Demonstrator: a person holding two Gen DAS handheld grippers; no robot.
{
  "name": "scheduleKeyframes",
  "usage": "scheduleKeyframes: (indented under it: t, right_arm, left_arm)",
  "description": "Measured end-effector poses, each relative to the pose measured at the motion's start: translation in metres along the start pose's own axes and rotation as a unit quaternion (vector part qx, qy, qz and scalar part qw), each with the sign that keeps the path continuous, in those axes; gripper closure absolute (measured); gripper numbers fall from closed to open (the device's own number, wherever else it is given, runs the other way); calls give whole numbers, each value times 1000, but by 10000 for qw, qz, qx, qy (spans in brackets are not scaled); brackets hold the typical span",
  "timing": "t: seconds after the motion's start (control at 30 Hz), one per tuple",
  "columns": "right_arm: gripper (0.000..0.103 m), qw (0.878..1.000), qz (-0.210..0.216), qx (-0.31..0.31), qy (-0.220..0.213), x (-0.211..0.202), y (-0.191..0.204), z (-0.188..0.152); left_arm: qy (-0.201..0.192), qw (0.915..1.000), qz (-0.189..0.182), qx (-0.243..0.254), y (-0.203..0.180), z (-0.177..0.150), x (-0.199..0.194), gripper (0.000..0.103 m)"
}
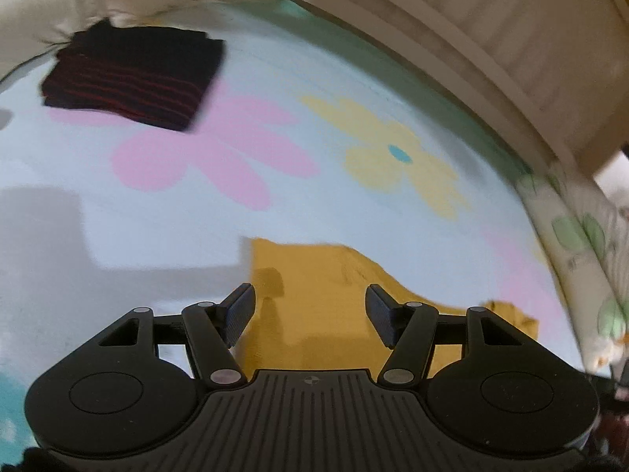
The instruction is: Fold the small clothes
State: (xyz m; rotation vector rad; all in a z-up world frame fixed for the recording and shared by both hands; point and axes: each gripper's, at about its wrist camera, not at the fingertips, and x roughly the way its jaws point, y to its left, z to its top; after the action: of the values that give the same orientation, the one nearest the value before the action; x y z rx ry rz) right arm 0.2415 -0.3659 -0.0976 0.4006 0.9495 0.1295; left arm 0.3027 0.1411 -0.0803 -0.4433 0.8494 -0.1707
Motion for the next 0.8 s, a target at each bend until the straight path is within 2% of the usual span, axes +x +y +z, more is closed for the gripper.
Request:
scheduleKeyframes:
  t: [0.07,0.1,0.13,0.2,0.27,0.37,0.4,0.43,0.47,0.57,0.6,0.63,0.73,0.8]
  right_arm:
    - [56,10000,-14,-76,14,-3,1,-2]
    - [79,9999,-18,-105,27,-3,2,-2]
    - [91,9998,19,-172,51,-2,6,-2]
    - [91,9987,-10,-509,-86,-4,18,-2]
    - [91,9955,-294,-821,-383,-11,28,1]
    - [90,9950,-541,-704,-456,-11,24,6]
    - [87,9950,-619,-700,-364,-6,22,4]
    - [80,9948,-687,-715,-254,0,20,1]
    - [78,9944,-759,-720,-169,6,20,-1]
    - [58,9949,-753,-652,-181,4,15,-2]
    - [48,9953,-739,-584,-227,1,13,0]
    - [41,9955,-723,-534,-285,-2,12,1]
    - [35,9963,-671,-440,-307,-13,4,4]
    - [32,9966,-664,-405,-259,-22,-1,1]
  left_arm:
    - [-27,9999,79,-85,6,2,-1,43]
    - [-25,9999,113,-104,7,2,-1,43]
    - [-11,9999,131,-105,8,1,0,43]
    - [37,9999,126,-46,6,-1,3,43]
    - [106,9999,96,75,-1,-3,8,43]
    - [258,9991,57,322,-11,-7,18,42]
    - [310,9987,68,406,-14,-9,21,42]
    - [380,9979,104,506,-17,-12,25,42]
    - [444,9971,162,596,-18,-15,28,40]
    - [678,9921,494,933,-21,-26,38,34]
    - [622,9912,473,1067,-20,-29,38,33]
    - [600,9901,442,1188,-22,-32,37,29]
    - [652,9864,473,1432,-28,-36,33,17]
    - [642,9868,491,1400,-31,-41,25,15]
